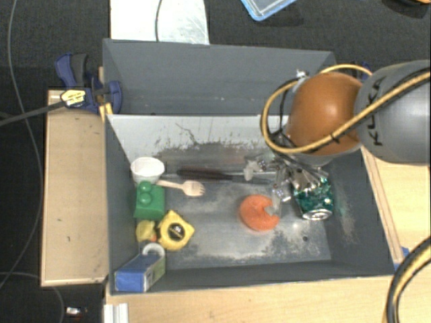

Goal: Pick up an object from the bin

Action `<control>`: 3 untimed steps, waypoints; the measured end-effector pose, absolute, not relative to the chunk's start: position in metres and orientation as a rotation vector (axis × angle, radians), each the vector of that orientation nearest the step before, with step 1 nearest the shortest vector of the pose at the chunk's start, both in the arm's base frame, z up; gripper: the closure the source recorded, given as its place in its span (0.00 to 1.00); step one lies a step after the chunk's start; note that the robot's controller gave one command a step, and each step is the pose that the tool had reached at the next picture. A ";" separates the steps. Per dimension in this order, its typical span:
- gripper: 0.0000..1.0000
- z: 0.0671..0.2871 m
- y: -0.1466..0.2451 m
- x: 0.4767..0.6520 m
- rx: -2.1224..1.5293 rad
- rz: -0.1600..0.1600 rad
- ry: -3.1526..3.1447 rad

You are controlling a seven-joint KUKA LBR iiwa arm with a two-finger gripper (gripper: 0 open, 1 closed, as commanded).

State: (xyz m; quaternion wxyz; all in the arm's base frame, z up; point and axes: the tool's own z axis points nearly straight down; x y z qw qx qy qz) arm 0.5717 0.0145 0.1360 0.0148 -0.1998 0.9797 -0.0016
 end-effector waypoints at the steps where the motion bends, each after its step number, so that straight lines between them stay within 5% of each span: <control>1: 0.00 0.111 0.010 0.568 -0.601 -0.002 3.065; 3: 0.00 0.121 -0.009 0.549 -0.899 -0.006 2.984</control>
Offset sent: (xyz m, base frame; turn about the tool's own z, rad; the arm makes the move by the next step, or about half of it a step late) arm -0.0407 0.0226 0.0710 -0.0962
